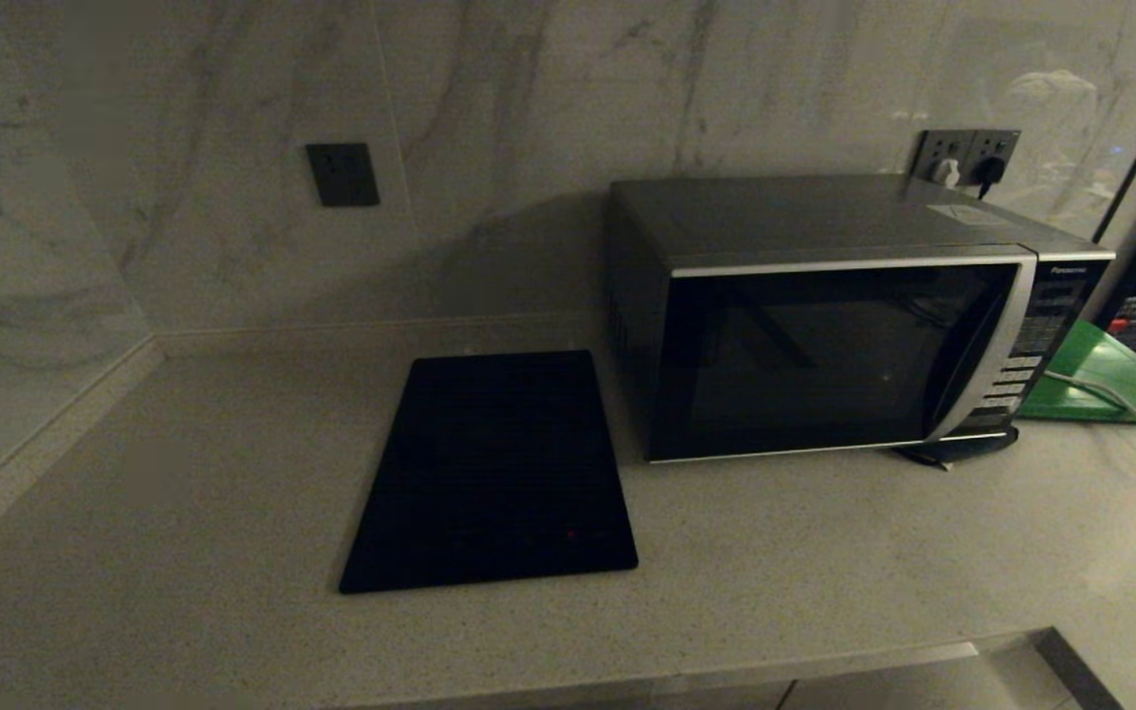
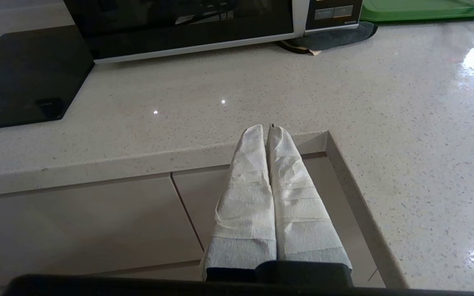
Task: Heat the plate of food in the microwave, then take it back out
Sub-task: Open the microwave oven
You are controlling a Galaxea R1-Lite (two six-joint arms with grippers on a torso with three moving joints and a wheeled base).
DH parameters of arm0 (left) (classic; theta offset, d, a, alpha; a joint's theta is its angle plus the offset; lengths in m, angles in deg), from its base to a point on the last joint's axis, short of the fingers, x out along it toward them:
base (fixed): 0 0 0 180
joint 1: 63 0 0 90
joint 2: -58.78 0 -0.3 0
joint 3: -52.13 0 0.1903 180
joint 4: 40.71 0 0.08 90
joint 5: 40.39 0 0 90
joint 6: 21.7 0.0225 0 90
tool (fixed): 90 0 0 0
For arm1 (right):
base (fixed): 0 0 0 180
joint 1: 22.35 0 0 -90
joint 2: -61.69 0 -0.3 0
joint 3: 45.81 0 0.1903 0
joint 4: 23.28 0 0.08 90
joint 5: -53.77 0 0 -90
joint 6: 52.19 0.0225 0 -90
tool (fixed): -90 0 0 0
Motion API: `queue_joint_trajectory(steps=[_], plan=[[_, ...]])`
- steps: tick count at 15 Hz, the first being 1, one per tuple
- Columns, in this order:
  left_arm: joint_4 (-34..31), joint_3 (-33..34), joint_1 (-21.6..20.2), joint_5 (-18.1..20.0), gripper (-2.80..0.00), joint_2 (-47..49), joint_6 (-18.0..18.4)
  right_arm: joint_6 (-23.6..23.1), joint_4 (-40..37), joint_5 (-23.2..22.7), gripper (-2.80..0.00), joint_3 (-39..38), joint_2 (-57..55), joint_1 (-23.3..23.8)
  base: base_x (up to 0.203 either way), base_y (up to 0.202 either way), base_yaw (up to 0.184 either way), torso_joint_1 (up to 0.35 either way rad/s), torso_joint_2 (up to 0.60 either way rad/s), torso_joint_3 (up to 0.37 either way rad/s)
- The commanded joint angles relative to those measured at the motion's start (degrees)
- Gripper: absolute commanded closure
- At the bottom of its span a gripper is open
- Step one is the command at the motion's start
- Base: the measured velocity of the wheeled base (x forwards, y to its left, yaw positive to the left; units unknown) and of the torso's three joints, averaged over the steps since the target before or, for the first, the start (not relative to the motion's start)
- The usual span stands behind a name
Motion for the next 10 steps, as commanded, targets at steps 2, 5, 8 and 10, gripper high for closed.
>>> queue_joint_trajectory(steps=[2,5,8,10], plan=[[0.0,0.0,0.0,0.0,0.0,0.0,0.0,0.1,0.0,0.0,0.0,-0.1,0.0,0.0,0.0,0.0,0.0,0.0,0.0,0.0],[0.0,0.0,0.0,0.0,0.0,0.0,0.0,0.1,0.0,0.0,0.0,-0.1,0.0,0.0,0.0,0.0,0.0,0.0,0.0,0.0],[0.0,0.0,0.0,0.0,0.0,0.0,0.0,0.1,0.0,0.0,0.0,-0.1,-0.1,0.0,0.0,0.0,0.0,0.0,0.0,0.0],[0.0,0.0,0.0,0.0,0.0,0.0,0.0,0.1,0.0,0.0,0.0,-0.1,-0.1,0.0,0.0,0.0,0.0,0.0,0.0,0.0]])
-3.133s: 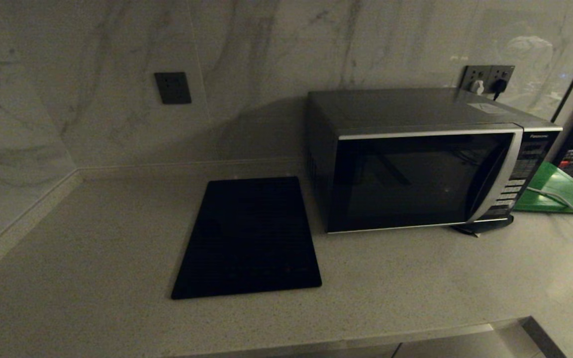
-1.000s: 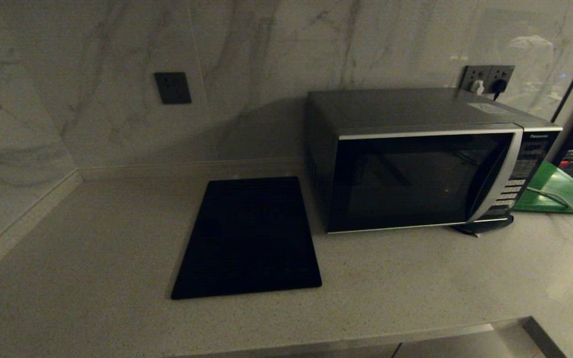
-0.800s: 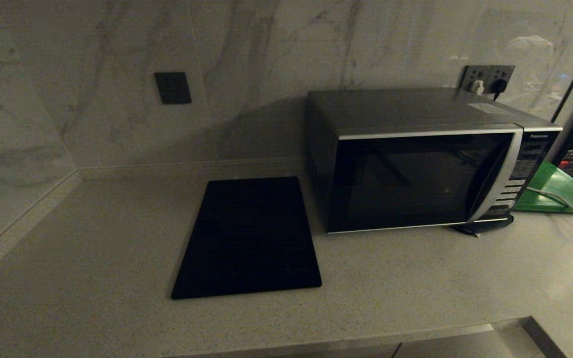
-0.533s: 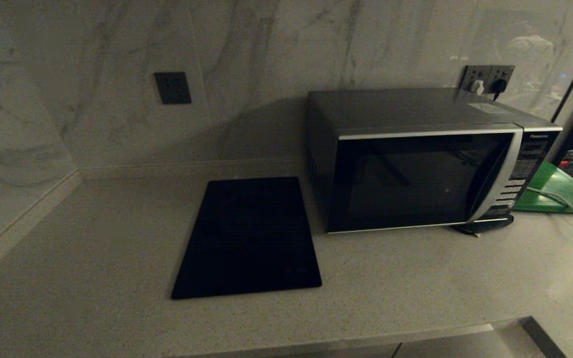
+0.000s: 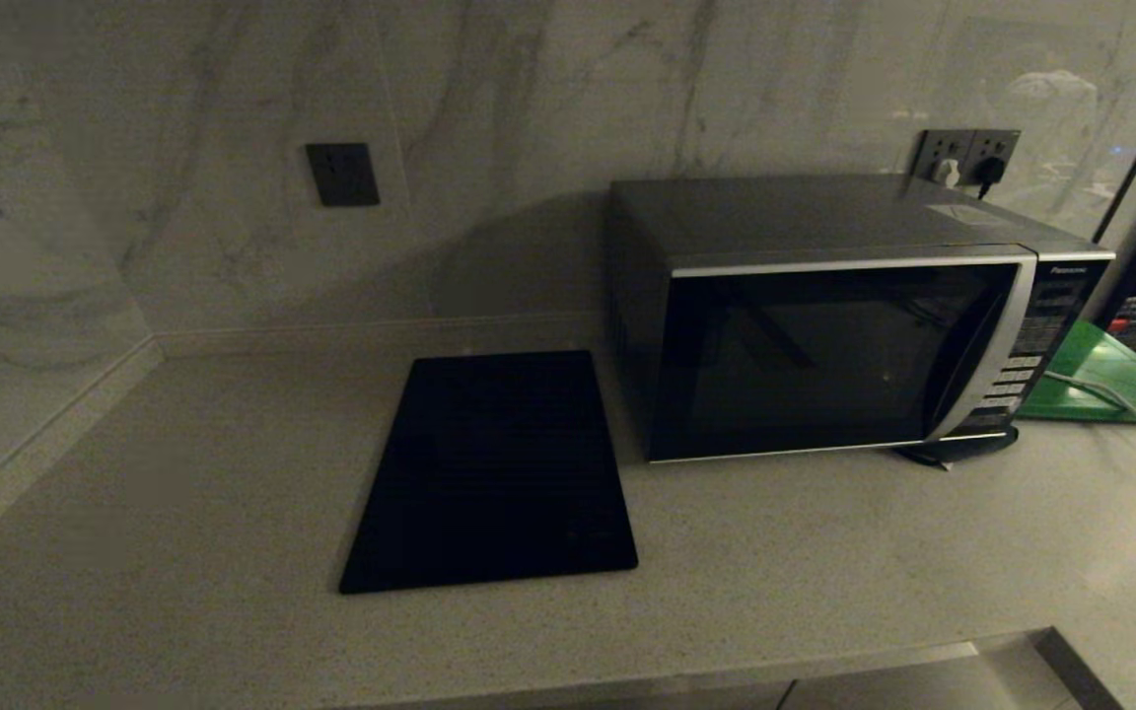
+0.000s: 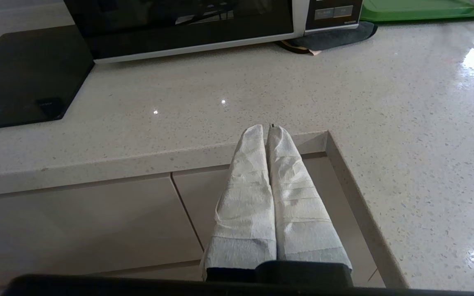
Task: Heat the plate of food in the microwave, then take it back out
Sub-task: Open the microwave oven
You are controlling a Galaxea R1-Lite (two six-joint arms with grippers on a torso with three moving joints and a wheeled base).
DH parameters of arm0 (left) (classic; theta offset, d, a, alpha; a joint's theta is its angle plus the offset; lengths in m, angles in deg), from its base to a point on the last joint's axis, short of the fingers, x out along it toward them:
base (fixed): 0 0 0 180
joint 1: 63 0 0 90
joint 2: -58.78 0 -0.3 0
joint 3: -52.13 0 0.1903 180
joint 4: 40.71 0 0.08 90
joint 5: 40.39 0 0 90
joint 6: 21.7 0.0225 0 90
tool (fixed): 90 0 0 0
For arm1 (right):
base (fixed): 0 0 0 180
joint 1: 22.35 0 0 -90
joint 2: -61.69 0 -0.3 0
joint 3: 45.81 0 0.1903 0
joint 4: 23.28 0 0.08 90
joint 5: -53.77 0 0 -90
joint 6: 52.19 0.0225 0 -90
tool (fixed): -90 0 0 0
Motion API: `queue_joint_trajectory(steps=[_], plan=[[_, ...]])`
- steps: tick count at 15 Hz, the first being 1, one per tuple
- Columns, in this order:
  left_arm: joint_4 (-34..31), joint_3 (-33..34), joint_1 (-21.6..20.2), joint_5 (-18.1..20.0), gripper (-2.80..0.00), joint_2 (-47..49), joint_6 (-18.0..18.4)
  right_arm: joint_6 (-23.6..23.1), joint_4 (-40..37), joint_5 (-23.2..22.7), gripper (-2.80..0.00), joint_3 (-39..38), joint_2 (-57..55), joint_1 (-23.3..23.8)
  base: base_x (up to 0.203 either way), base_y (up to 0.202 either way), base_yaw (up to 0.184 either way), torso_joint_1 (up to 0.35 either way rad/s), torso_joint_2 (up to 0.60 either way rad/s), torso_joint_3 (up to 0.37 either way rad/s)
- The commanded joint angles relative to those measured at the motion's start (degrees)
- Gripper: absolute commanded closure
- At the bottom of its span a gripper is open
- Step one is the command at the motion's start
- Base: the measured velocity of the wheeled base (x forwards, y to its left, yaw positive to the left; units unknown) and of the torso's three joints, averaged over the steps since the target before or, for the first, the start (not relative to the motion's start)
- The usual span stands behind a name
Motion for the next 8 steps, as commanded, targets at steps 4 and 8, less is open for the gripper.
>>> queue_joint_trajectory(steps=[4,8], plan=[[0.0,0.0,0.0,0.0,0.0,0.0,0.0,0.1,0.0,0.0,0.0,-0.1,-0.1,0.0,0.0,0.0,0.0,0.0,0.0,0.0],[0.0,0.0,0.0,0.0,0.0,0.0,0.0,0.1,0.0,0.0,0.0,-0.1,-0.1,0.0,0.0,0.0,0.0,0.0,0.0,0.0]])
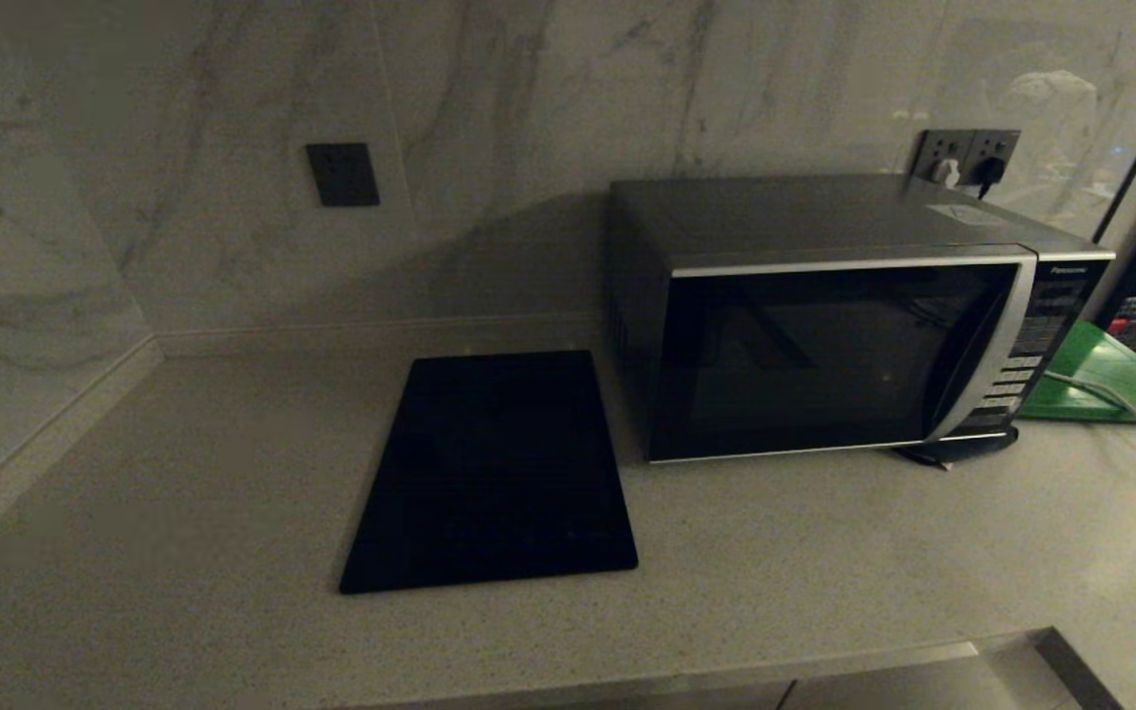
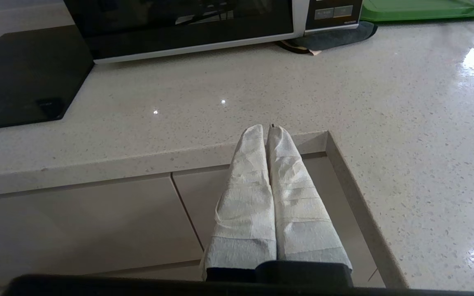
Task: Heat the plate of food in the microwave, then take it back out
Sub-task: Open the microwave oven
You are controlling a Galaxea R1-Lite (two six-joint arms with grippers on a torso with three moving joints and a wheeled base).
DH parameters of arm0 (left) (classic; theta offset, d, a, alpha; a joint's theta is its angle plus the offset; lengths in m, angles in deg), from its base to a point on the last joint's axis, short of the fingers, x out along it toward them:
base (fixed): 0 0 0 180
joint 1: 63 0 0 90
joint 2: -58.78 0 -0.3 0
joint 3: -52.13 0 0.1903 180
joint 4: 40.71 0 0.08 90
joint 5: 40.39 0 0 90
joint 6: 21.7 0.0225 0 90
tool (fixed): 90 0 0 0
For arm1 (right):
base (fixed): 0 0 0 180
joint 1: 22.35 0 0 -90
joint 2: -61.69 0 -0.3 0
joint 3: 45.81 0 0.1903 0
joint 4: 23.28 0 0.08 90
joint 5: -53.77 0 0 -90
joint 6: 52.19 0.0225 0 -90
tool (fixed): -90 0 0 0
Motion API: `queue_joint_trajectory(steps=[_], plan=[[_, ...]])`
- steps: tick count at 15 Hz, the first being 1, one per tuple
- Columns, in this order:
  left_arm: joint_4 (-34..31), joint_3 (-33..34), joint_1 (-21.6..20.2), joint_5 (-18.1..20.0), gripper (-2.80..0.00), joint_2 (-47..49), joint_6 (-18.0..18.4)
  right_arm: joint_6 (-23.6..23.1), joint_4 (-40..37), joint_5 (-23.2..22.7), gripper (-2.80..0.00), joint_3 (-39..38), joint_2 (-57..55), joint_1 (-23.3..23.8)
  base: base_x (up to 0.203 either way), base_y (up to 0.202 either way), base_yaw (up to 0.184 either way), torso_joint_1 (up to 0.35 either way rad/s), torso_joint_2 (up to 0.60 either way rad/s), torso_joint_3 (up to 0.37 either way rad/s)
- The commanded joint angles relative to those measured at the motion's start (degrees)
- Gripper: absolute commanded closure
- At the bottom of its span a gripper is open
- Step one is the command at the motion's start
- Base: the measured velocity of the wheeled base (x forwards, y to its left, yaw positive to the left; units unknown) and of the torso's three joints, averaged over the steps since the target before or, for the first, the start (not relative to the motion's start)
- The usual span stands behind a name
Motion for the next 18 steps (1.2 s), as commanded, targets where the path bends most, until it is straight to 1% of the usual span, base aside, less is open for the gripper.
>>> queue_joint_trajectory(steps=[1,18], plan=[[0.0,0.0,0.0,0.0,0.0,0.0,0.0,0.0,0.0,0.0,0.0,-0.1,-0.1,0.0,0.0,0.0,0.0,0.0,0.0,0.0],[0.0,0.0,0.0,0.0,0.0,0.0,0.0,0.0,0.0,0.0,0.0,-0.2,-0.1,0.0,0.0,0.0,0.0,0.0,0.0,0.0]])
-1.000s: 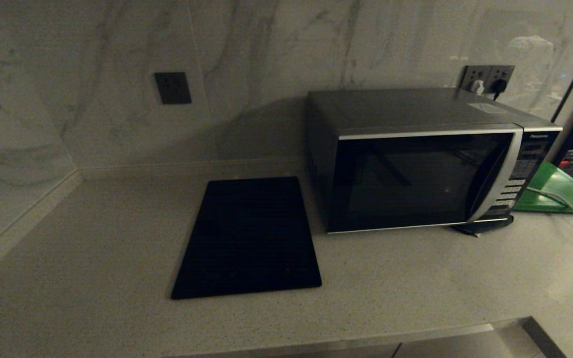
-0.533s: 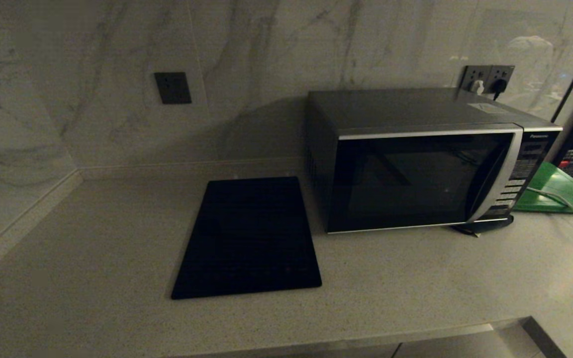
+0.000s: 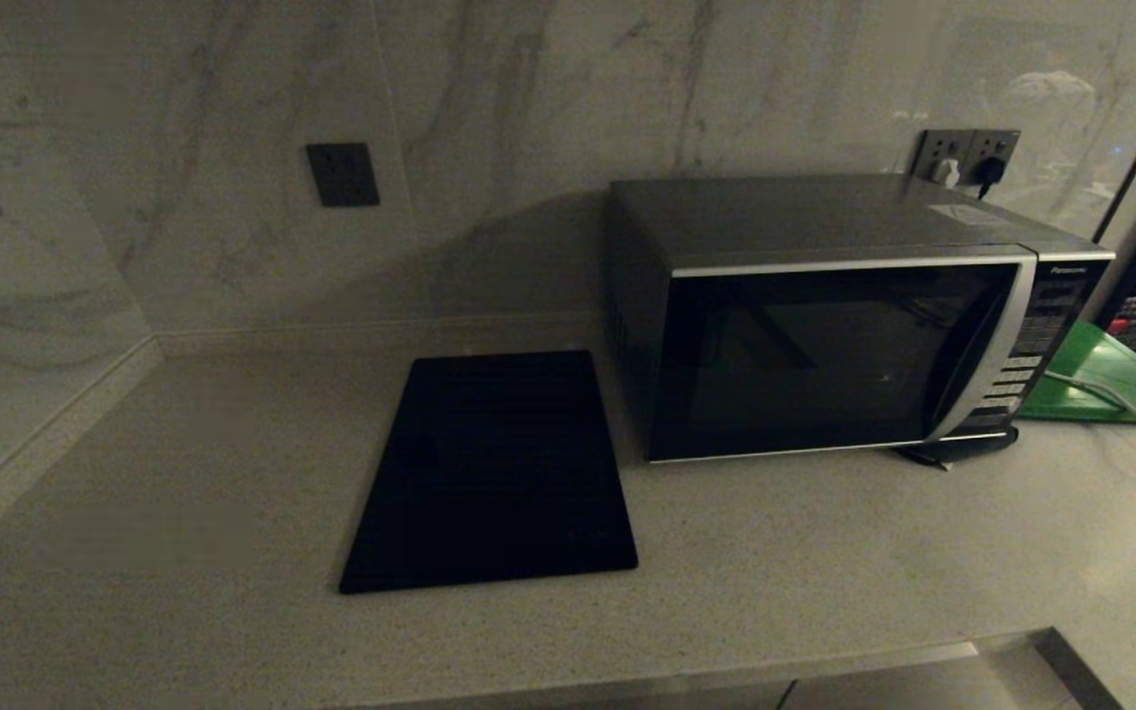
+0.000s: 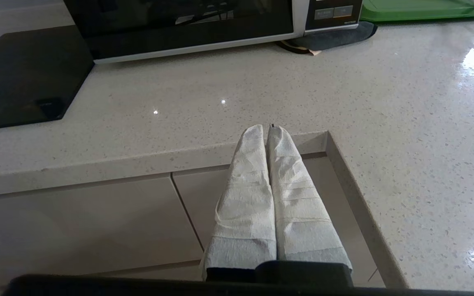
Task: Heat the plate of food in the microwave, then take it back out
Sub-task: Open the microwave oven
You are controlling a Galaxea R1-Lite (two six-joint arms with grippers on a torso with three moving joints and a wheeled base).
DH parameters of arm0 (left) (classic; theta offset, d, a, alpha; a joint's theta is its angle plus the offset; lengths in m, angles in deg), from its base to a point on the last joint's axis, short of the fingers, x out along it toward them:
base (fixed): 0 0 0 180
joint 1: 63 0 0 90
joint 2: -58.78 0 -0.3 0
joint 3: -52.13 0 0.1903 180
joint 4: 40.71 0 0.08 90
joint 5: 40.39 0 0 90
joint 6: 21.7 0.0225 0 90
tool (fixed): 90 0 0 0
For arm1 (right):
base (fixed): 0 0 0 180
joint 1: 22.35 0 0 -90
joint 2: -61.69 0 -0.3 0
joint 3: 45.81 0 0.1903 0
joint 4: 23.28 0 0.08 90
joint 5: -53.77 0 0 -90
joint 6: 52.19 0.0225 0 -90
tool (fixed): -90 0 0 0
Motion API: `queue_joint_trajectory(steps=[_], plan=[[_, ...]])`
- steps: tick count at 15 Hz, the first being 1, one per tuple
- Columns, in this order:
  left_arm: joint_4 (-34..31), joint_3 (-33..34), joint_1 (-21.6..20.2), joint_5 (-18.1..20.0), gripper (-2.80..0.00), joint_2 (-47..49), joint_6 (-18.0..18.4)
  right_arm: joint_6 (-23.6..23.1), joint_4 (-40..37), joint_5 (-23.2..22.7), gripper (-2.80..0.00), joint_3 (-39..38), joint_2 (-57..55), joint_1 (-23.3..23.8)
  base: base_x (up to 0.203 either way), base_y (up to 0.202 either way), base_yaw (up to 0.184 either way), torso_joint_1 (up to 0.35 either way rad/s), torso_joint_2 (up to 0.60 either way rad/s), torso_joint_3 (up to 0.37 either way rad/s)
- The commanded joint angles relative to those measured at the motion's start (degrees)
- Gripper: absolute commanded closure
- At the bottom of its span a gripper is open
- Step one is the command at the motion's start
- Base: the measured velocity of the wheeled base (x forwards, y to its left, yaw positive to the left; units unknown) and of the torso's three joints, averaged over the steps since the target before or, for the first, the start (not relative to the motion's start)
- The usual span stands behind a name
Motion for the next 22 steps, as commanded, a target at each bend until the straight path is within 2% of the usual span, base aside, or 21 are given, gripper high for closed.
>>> queue_joint_trajectory(steps=[1,22], plan=[[0.0,0.0,0.0,0.0,0.0,0.0,0.0,0.1,0.0,0.0,0.0,-0.2,-0.1,0.0,0.0,0.0,0.0,0.0,0.0,0.0],[0.0,0.0,0.0,0.0,0.0,0.0,0.0,0.1,0.0,0.0,0.0,-0.2,-0.1,0.0,0.0,0.0,0.0,0.0,0.0,0.0]])
